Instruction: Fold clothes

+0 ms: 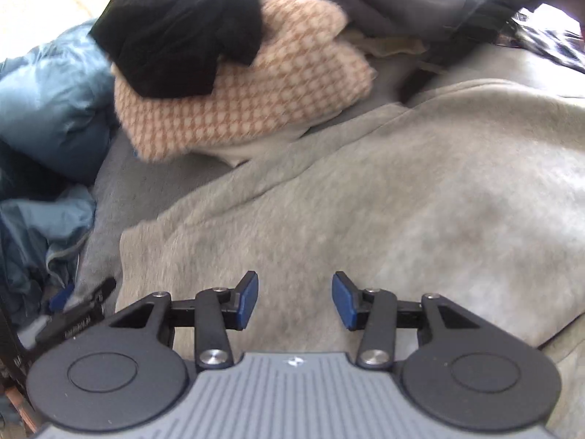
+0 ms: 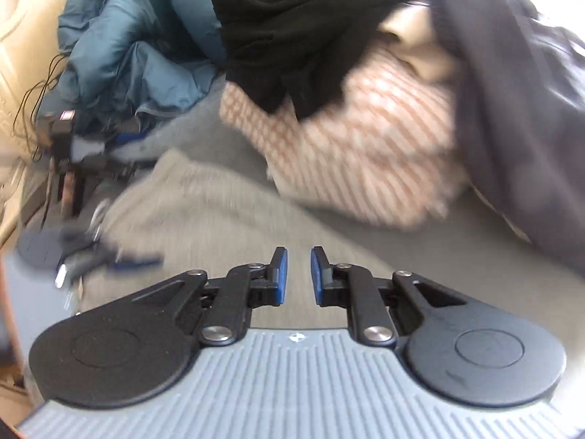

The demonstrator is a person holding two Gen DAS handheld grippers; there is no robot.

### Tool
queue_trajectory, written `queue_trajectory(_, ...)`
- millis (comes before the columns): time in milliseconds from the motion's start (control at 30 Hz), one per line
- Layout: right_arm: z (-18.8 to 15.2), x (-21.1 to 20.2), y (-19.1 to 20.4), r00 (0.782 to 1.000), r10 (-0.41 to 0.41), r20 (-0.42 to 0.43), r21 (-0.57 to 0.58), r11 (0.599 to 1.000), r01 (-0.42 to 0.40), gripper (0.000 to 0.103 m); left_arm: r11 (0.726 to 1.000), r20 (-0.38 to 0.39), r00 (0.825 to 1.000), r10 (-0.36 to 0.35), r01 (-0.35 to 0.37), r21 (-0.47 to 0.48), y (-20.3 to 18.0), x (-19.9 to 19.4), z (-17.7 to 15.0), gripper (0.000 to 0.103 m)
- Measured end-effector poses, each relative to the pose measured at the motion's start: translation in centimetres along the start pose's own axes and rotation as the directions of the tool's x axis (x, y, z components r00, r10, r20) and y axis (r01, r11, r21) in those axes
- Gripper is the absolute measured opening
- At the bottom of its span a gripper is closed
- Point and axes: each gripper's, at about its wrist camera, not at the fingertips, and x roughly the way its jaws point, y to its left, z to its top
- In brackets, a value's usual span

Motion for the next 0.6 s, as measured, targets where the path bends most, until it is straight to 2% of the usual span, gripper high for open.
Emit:
queue_trajectory(100, -4.6, -5.6, -2.6, 0.994, -0.089, -0.067, 0.007, 0.996, 0.090, 0.016, 0.999, 0.039, 0.999, -0.036, 0.034, 0.036, -2.4, -0.8, 1.8, 0.046)
queue_trajectory(167, -7.5, -8.1, -5.2, 0.978, -0.171, -0.117, 0.039, 0.984, 0.177, 0.018, 0.996, 0.064, 0.996, -0.066, 0.061, 0.069, -4.6, -1.3, 3.1, 0.046)
queue_trajectory(233, -9.3, -10.9, -8.5, 0.961, -0.239, -0.140, 0.079, 0.965, 0.251, 0.020, 0.992, 0.082, 0.992, -0.095, 0.087, 0.096, -7.0, -1.8, 4.2, 0.046)
queue_trajectory(333, -11.9, -12.8, -12.5, 0.941, -0.312, -0.134, 0.072, 0.944, 0.323, 0.025, 0.984, 0.090, 0.987, -0.136, 0.123, 0.131, -10.6, -2.4, 5.7, 0.046)
queue_trajectory(400, -12.5, -13.3, -14.6, 0.942, -0.303, -0.141, 0.017, 0.951, 0.309, 0.036, 0.977, 0.084, 0.983, -0.162, 0.148, 0.151, -12.8, -2.9, 6.4, 0.046)
queue_trajectory(500, -12.9, -11.8, -17.2, 0.952, -0.247, -0.179, -0.105, 0.967, 0.231, 0.046, 0.969, 0.084, 0.979, -0.183, 0.165, 0.187, -16.1, -3.6, 7.1, 0.046)
queue_trajectory(600, -13.0, -9.1, -19.0, 0.943, -0.196, -0.269, -0.169, 0.974, 0.154, 0.050, 0.963, 0.097, 0.977, -0.191, 0.167, 0.210, -18.8, -4.3, 7.7, 0.046)
